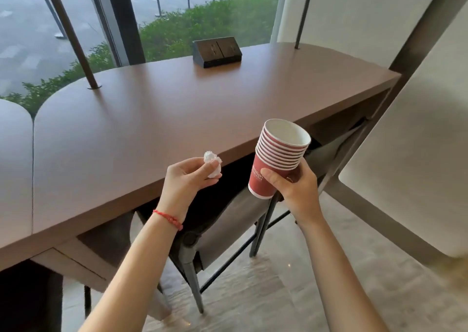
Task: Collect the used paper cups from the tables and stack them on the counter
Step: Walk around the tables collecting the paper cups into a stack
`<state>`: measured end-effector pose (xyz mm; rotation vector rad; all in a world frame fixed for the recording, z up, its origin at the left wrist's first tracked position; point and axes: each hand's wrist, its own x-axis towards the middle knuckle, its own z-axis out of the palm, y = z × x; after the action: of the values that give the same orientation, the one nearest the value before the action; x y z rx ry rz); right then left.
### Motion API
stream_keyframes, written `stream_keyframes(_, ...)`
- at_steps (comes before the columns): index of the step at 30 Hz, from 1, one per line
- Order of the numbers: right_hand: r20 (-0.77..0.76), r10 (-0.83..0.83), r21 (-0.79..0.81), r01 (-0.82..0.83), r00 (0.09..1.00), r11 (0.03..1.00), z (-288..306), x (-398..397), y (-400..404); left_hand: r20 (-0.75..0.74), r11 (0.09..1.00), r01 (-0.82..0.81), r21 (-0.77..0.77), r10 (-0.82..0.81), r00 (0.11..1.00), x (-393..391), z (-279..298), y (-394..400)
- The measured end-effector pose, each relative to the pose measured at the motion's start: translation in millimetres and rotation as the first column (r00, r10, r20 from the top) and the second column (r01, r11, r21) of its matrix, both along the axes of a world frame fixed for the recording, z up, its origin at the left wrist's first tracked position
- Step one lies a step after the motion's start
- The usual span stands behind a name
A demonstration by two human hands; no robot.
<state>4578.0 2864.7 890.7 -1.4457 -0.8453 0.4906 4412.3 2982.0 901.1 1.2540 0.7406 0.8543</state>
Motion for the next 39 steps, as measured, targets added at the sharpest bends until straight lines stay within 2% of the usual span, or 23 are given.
stream_keyframes(5, -0.024, -0.162, -0.014, 0.161, 0.987, 0.987, -11, 33, -63, -0.022, 0.996, 0.088, -0.003, -0.088, 0.996, 46, -3, -40)
stream_keyframes(11, -0.055, -0.345, -0.034, 0.344, 0.937, 0.938, -26, 86, -156, -0.124, 0.969, 0.248, 0.006, -0.245, 0.962, 124, -18, -107)
stream_keyframes(16, -0.105, -0.514, -0.06, 0.511, 0.851, 0.858, -36, 128, -251, -0.141, 0.904, 0.427, -0.04, -0.428, 0.893, 201, -30, -182)
stream_keyframes(20, -0.133, -0.655, -0.057, 0.654, 0.744, 0.754, -44, 151, -321, -0.121, 0.822, 0.564, -0.081, -0.57, 0.813, 256, -34, -238)
stream_keyframes(25, -0.192, -0.789, -0.033, 0.8, 0.584, 0.6, -50, 163, -393, -0.147, 0.688, 0.72, -0.089, -0.724, 0.673, 310, -37, -304)
stream_keyframes(30, -0.233, -0.885, -0.041, 0.905, 0.403, 0.423, -57, 171, -441, -0.164, 0.493, 0.866, -0.085, -0.864, 0.476, 361, -40, -359)
stream_keyframes(35, -0.254, -0.947, -0.067, 0.973, 0.196, 0.219, -62, 172, -470, -0.179, 0.285, 0.954, -0.093, -0.947, 0.266, 410, -46, -405)
stream_keyframes(39, -0.262, -0.965, -0.08, 0.997, -0.015, 0.006, -63, 175, -491, -0.169, 0.104, 0.988, -0.112, -0.982, 0.084, 449, -44, -438)
